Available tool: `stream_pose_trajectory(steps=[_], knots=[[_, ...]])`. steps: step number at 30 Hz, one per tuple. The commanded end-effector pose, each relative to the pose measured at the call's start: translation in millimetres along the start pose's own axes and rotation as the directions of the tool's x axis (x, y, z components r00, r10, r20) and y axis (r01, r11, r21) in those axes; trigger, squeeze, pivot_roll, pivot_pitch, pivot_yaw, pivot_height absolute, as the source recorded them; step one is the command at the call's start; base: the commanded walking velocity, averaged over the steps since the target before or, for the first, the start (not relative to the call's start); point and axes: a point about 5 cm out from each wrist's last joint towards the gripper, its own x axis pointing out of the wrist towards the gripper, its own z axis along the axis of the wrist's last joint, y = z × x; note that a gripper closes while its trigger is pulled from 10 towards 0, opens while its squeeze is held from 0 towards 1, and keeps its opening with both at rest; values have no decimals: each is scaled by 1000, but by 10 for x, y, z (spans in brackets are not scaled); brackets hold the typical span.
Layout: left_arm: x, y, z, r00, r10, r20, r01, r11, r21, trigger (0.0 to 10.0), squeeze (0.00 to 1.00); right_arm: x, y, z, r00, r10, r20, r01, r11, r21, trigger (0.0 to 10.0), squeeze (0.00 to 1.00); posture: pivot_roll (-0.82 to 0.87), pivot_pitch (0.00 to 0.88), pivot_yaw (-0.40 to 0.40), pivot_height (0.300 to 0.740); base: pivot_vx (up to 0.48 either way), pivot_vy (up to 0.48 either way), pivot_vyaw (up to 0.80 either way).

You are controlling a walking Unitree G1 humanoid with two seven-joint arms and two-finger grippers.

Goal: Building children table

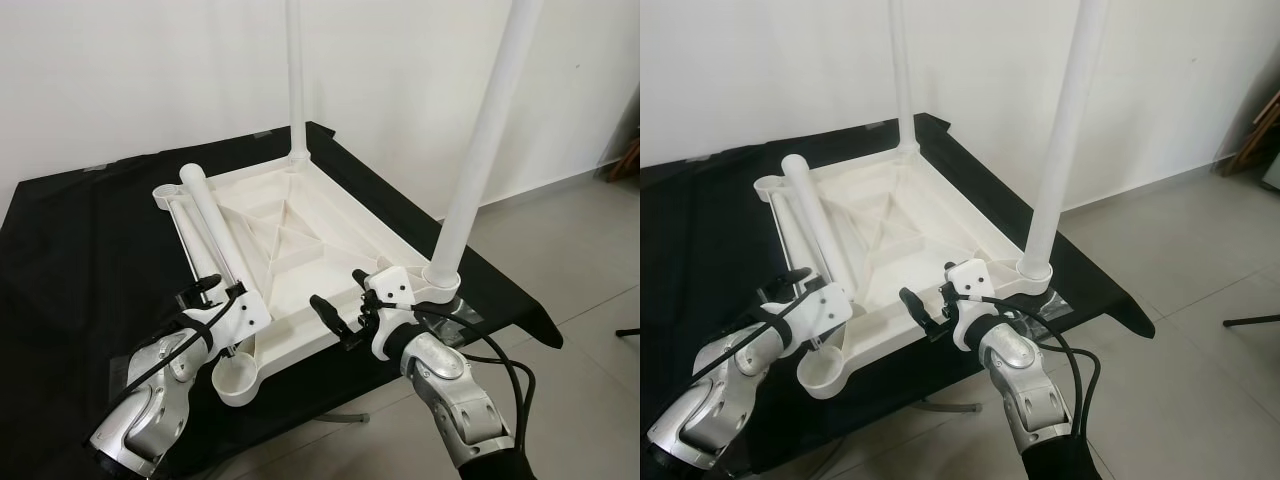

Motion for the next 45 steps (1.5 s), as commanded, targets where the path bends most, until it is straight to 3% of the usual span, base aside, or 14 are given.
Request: stream_pose_trajectory(steps=[1,7,21,22,23,29,33,35,36,38,40,41,42,45], knots=[[4,87,-135,995,62,-73,-60,998,26,0,0,33,7,41,1000,7,3,-7,1000,-17,10000,0,-5,0,7,740,0,0,0],[12,168,-174,990,101,-98,-100,995,23,0,0,48,11,52,1000,11,5,-11,1000,-22,10000,0,-10,0,9,740,0,0,0],[1,177,-173,987,116,-111,-115,993,8,0,0,61,-17,91,1000,7,17,-6,999,-34,10000,0,-17,0,9,740,0,0,0],[-5,201,-174,986,125,-112,-125,992,5,0,0,65,-18,95,1000,7,18,-7,999,-35,10000,0,-16,0,7,740,0,0,0],[-19,267,-164,984,147,-104,-147,989,2,667,0,73,-13,103,1000,10,21,-9,999,-38,10000,0,-12,0,6,740,0,0,0],[-92,567,-83,966,255,-48,-257,966,-35,0,0,92,21,137,999,24,36,-23,999,-38,10000,0,-14,0,3,740,0,0,0],[-169,871,-18,934,357,10,-354,928,-114,0,0,98,22,184,998,26,57,-25,999,-20,10000,0,-15,0,2,740,0,0,0],[-202,986,28,921,388,46,-372,907,-197,0,0,100,17,208,997,26,68,-26,1000,-6,10000,0,-13,0,0,740,0,0,0],[-202,986,28,921,388,46,-372,907,-197,0,0,100,17,208,997,26,68,-26,1000,-6,10000,0,-13,0,0,740,0,0,0],[-253,1131,63,894,442,71,-386,843,-375,0,0,102,15,243,996,27,89,-29,999,18,10000,0,-16,0,1,740,0,0,0],[-253,1131,63,894,442,71,-386,843,-375,0,0,102,15,243,996,27,89,-29,999,18,10000,0,-16,0,1,740,0,0,0],[-281,1186,84,881,465,91,-387,817,-427,0,0,101,16,261,995,29,99,-32,999,26,10000,0,-17,0,1,740,0,0,0],[-335,1286,135,848,514,134,-387,770,-507,0,0,102,19,288,993,32,113,-38,998,45,10000,0,-16,0,-2,740,0,0,0],[-375,1351,169,821,547,163,-383,740,-553,0,0,103,21,305,992,35,123,-42,998,57,10000,0,-16,0,-2,740,0,0,0]])
